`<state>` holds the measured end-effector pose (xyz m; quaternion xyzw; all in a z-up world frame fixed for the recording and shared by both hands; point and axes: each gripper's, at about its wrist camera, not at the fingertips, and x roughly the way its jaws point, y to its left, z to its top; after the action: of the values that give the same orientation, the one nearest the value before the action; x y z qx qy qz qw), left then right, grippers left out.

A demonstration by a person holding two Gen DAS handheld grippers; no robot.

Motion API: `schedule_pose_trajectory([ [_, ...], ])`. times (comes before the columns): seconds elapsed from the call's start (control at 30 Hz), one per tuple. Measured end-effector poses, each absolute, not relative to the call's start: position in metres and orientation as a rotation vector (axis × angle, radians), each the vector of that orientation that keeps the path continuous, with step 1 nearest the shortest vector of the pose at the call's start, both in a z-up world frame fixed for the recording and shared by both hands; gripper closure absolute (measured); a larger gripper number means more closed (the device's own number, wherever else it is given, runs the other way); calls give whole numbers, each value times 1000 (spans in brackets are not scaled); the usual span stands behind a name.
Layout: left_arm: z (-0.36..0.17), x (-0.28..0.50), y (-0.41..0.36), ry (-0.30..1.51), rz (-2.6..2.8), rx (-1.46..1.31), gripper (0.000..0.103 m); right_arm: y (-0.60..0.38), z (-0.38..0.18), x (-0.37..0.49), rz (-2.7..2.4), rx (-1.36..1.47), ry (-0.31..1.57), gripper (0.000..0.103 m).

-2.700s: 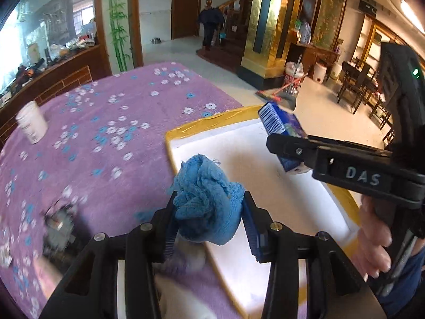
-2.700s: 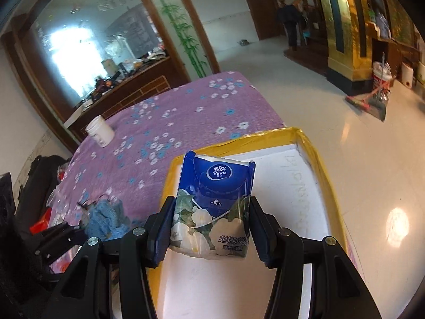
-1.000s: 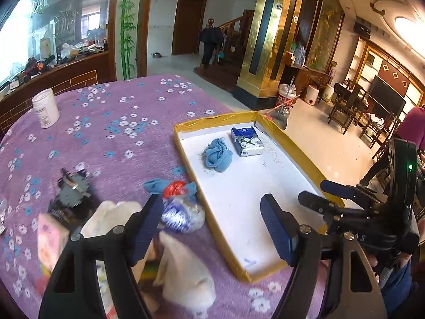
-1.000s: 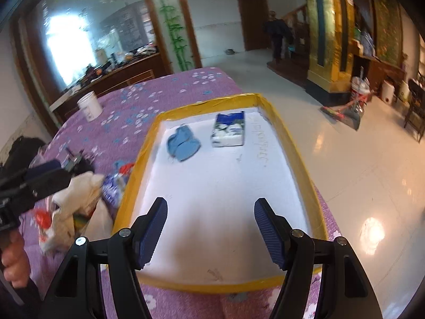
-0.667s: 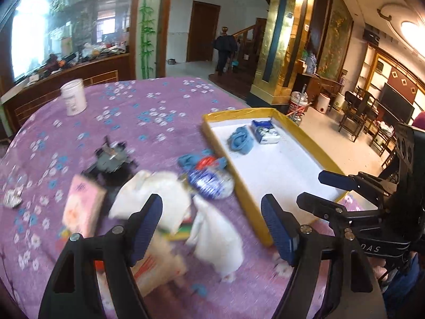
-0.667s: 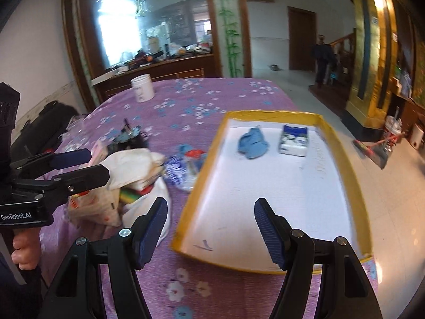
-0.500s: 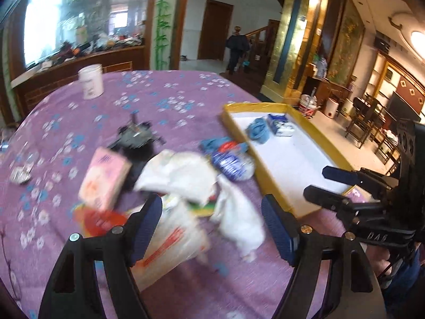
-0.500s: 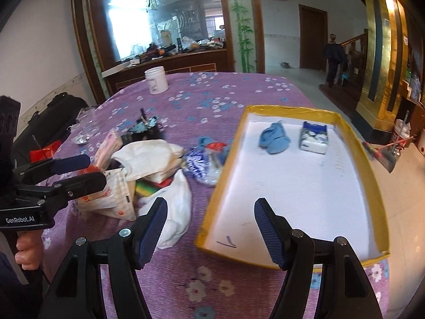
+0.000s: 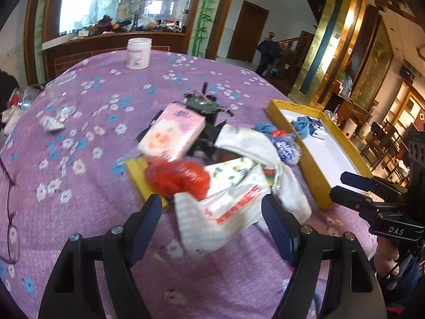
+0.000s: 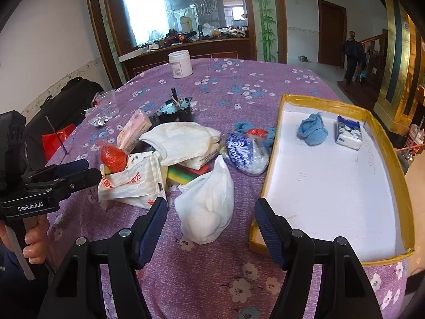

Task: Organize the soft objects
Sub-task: 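Withdraw both tools back toward the pile of items on the table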

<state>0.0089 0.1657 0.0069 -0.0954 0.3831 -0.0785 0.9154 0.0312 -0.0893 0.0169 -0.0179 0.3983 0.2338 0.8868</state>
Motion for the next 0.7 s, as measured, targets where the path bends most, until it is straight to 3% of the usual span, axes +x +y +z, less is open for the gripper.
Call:
schedule_pose_trajectory([
  [0.7,-16,22,142,897,-155,-143,22,-119,9,41,519,54,841,30],
])
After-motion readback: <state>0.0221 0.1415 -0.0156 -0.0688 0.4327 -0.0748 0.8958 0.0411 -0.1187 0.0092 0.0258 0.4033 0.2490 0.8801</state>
